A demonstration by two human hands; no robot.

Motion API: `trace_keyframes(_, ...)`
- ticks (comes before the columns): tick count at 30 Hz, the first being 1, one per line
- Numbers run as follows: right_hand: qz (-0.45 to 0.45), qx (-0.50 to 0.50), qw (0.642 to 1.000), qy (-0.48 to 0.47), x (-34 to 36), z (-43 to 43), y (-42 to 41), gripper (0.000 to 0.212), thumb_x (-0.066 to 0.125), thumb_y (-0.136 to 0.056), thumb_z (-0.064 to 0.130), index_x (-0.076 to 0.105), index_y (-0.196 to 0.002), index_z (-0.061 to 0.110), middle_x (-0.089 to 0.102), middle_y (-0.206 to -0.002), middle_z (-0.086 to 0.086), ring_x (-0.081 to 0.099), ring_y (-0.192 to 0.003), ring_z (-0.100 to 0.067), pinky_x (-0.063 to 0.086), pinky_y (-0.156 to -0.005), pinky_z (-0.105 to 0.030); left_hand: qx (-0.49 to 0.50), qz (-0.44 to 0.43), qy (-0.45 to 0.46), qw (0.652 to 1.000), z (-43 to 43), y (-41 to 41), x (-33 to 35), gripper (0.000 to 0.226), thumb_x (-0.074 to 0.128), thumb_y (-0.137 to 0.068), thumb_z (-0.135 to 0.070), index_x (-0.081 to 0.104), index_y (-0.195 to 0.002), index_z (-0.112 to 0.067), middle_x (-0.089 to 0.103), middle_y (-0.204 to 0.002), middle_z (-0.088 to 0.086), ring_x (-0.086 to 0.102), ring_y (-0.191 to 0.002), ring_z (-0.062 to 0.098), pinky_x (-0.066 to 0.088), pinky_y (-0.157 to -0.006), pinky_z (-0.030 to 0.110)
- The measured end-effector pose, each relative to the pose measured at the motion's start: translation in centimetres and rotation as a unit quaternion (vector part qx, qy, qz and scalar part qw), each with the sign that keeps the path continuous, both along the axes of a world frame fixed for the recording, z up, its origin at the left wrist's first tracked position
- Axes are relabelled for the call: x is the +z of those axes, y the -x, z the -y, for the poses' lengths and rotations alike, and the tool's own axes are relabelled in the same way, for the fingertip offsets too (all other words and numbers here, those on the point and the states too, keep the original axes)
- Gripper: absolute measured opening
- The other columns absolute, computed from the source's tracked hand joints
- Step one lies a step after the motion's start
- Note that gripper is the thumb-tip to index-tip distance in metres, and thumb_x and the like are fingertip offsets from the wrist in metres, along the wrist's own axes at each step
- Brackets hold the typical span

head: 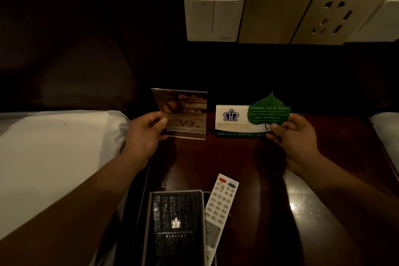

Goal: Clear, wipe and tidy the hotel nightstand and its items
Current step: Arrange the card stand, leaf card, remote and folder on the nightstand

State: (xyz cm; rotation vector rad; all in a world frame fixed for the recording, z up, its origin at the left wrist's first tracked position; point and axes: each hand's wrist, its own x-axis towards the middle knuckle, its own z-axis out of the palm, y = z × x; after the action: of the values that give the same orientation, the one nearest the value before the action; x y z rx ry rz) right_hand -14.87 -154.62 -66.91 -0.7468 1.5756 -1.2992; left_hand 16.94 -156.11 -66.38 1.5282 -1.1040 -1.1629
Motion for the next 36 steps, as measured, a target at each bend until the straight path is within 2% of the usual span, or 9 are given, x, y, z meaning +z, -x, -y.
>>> trace_keyframes(5,0.009,0.011,1.0,0.0,0.3,0.0,0.0,0.023,0.054,-0.091,-0.006,0.053,-0.113,0.002,0.065,-0.099,-0.011,0.066,-0.098,-0.022,0.058,-0.065,-0.018,0.014,0.003,0.011,1.0,-0.4,0.2,-0.3,0.027,0.054,-0.1,-0.006,0.071,-0.096,-0.028,0.073,-0.1,-0.005,0.069,-0.097,0.012,0.057,-0.071,0.025)
trace_keyframes(15,0.012,0.001,1.0,-0.018,0.6,0.0,-0.1,0.026,0.055,-0.091,-0.007,0.052,-0.117,-0.003,0.064,-0.107,-0.019,0.066,-0.098,-0.022,0.059,-0.068,-0.02,0.012,0.002,0.008,1.0,-0.9,0.1,-0.2,0.028,0.054,-0.1,-0.005,0.069,-0.093,-0.028,0.071,-0.098,-0.005,0.067,-0.094,0.012,0.055,-0.07,0.026)
trace_keyframes(21,0.008,0.002,1.0,-0.022,0.9,0.2,-0.1,0.024,0.054,-0.091,-0.006,0.053,-0.115,0.001,0.066,-0.096,-0.008,0.067,-0.092,-0.018,0.059,-0.064,-0.018,0.012,0.009,-0.003,1.0,-0.9,0.1,0.0,0.019,0.053,-0.1,-0.005,0.068,-0.106,-0.016,0.07,-0.102,-0.001,0.067,-0.099,0.015,0.056,-0.071,0.025)
trace_keyframes(25,0.008,0.004,1.0,-0.025,0.9,0.1,-0.1,0.026,0.055,-0.091,-0.005,0.053,-0.116,0.0,0.066,-0.101,-0.012,0.067,-0.094,-0.019,0.059,-0.065,-0.02,0.016,0.008,-0.014,1.0,-1.2,0.3,0.3,0.023,0.054,-0.1,-0.006,0.065,-0.119,-0.009,0.068,-0.116,0.011,0.066,-0.105,0.02,0.056,-0.073,0.025)
trace_keyframes(29,-0.009,0.005,1.0,-0.029,0.9,-0.2,0.1,0.03,0.06,-0.091,0.003,0.054,-0.12,0.0,0.064,-0.104,-0.013,0.066,-0.088,-0.018,0.057,-0.068,-0.026,0.035,-0.023,-0.027,0.999,-2.0,-0.2,1.2,0.025,0.054,-0.1,-0.007,0.062,-0.119,-0.022,0.069,-0.115,0.005,0.065,-0.106,0.018,0.055,-0.076,0.028)
trace_keyframes(31,-0.024,-0.006,0.999,-0.03,0.8,-0.6,0.4,0.031,0.062,-0.09,0.007,0.056,-0.12,0.003,0.063,-0.099,-0.009,0.062,-0.08,-0.015,0.054,-0.065,-0.027,0.059,-0.04,-0.035,0.997,-2.8,-0.8,1.3,0.028,0.054,-0.1,-0.007,0.061,-0.124,-0.019,0.069,-0.112,0.005,0.066,-0.103,0.016,0.056,-0.073,0.026)
trace_keyframes(32,-0.031,-0.01,0.999,-0.029,0.8,-0.9,0.4,0.03,0.062,-0.09,0.009,0.058,-0.12,0.006,0.066,-0.1,-0.005,0.064,-0.082,-0.014,0.054,-0.066,-0.026,0.068,-0.045,-0.041,0.996,-3.4,-1.1,1.2,0.031,0.053,-0.099,-0.006,0.06,-0.127,-0.017,0.069,-0.112,0.006,0.067,-0.102,0.015,0.056,-0.071,0.024)
trace_keyframes(34,-0.036,-0.008,0.999,-0.023,0.6,-1.7,0.2,0.028,0.061,-0.09,0.008,0.062,-0.117,0.01,0.07,-0.101,0.0,0.067,-0.093,-0.016,0.053,-0.071,-0.026,0.068,-0.046,-0.055,0.995,-4.7,-1.2,1.0,0.036,0.051,-0.099,-0.001,0.058,-0.132,-0.014,0.069,-0.114,0.007,0.067,-0.105,0.016,0.055,-0.074,0.024)
trace_keyframes(36,-0.03,-0.003,0.999,-0.019,0.3,-2.2,-0.1,0.027,0.059,-0.09,0.006,0.065,-0.115,0.012,0.072,-0.1,0.0,0.066,-0.098,-0.021,0.054,-0.083,-0.033,0.063,-0.045,-0.063,0.995,-5.6,-0.8,0.8,0.04,0.047,-0.098,0.004,0.056,-0.134,-0.012,0.068,-0.115,0.008,0.065,-0.11,0.021,0.054,-0.08,0.029)
